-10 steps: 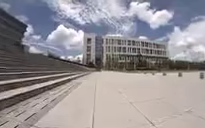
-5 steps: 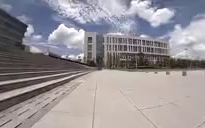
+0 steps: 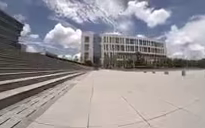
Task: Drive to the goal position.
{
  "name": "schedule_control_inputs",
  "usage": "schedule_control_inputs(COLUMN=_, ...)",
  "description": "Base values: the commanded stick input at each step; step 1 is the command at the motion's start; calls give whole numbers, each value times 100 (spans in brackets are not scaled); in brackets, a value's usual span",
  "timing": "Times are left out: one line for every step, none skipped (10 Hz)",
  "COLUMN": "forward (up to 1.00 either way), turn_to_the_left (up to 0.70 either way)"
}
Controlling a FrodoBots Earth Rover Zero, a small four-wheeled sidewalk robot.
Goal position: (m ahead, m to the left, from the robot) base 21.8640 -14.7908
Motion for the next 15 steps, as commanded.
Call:
schedule_control_inputs(forward=70, turn_to_the_left=9)
schedule_control_inputs(forward=70, turn_to_the_left=9)
schedule_control_inputs(forward=70, turn_to_the_left=9)
schedule_control_inputs(forward=70, turn_to_the_left=8)
schedule_control_inputs(forward=70, turn_to_the_left=8)
schedule_control_inputs(forward=70, turn_to_the_left=8)
schedule_control_inputs(forward=70, turn_to_the_left=8)
schedule_control_inputs(forward=70, turn_to_the_left=8)
schedule_control_inputs(forward=70, turn_to_the_left=7)
schedule_control_inputs(forward=70, turn_to_the_left=7)
schedule_control_inputs(forward=70, turn_to_the_left=7)
schedule_control_inputs(forward=70, turn_to_the_left=7)
schedule_control_inputs(forward=70, turn_to_the_left=6)
schedule_control_inputs(forward=70, turn_to_the_left=4)
schedule_control_inputs(forward=70, turn_to_the_left=5)
